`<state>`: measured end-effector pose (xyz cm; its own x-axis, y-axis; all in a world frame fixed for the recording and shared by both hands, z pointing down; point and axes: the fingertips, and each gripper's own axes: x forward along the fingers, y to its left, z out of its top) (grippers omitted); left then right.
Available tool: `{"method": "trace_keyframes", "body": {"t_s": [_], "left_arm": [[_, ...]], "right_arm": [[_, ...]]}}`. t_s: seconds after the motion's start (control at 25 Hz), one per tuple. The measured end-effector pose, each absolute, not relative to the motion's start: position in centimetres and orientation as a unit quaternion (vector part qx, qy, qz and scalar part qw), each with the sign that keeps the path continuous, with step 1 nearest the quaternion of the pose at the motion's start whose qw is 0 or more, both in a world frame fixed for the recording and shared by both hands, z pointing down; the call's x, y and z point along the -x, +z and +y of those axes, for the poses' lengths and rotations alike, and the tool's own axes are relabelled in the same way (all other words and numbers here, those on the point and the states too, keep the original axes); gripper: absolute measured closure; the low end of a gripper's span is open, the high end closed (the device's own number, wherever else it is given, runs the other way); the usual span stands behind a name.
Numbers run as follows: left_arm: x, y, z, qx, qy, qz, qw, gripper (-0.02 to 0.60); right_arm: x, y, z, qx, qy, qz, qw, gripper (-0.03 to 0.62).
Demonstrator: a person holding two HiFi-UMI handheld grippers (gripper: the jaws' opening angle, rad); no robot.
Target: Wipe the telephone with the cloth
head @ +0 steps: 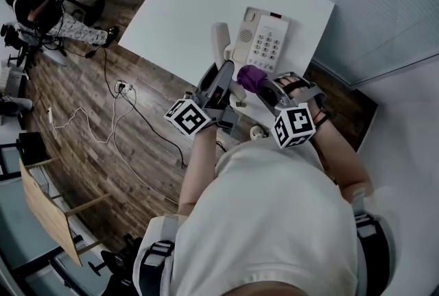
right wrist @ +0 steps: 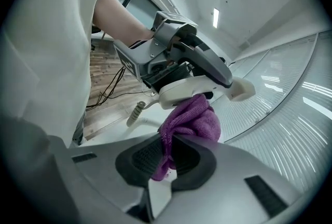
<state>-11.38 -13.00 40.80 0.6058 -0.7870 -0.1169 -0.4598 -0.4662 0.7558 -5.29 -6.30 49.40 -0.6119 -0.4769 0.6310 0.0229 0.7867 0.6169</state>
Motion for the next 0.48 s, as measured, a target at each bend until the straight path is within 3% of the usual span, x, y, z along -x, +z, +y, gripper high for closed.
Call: {"method": "trace_keyframes", "body": {"t_s": [0.48], "left_arm": [[12.0, 40.3, -14.5, -0.825, -0.232, -0.387, 0.34, 0.356]], "right_arm": [[4.2, 50.9, -5.8, -0.142, -0.24, -0.871, 0.405, 0.549]]}}
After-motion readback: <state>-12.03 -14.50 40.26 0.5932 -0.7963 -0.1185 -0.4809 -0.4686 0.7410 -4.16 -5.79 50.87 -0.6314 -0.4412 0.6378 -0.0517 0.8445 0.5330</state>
